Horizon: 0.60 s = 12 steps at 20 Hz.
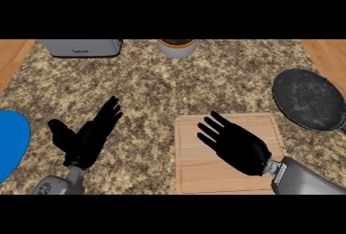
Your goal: Pick the bell pepper from the cutting board and place it in the pan
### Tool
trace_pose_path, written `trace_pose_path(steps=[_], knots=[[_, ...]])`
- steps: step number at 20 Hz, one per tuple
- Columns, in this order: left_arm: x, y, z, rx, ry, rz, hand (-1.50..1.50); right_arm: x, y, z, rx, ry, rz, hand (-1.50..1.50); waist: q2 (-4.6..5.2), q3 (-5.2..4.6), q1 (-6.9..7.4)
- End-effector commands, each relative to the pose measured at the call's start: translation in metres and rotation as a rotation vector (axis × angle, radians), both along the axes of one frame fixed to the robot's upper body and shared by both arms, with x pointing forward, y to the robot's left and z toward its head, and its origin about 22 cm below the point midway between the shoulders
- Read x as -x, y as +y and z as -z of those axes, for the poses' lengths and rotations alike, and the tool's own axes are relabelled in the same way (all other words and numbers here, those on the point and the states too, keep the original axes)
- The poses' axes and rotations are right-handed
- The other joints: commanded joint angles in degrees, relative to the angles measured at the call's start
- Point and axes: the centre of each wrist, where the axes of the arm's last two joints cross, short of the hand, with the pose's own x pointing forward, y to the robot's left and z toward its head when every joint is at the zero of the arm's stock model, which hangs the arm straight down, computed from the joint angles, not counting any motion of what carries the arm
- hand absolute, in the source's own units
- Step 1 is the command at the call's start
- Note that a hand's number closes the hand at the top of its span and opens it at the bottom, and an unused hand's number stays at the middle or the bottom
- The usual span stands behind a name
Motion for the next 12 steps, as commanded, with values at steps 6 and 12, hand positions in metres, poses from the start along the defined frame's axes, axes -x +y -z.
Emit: trace_pose_path(steps=[6, 12], knots=[[0.003, -0.002, -0.009, 0.01, -0.009, 0.003, 0.0, 0.073, 0.062, 0.045, 0.47, -0.188, 0.242, -1.5, 0.49, 0.23, 0.26], [0.005, 0.011, -0.012, -0.011, -0.037, 0.021, 0.0, 0.1, 0.097, 0.075, 0.529, -0.191, 0.348, -1.5, 1.25, 0.36, 1.08]])
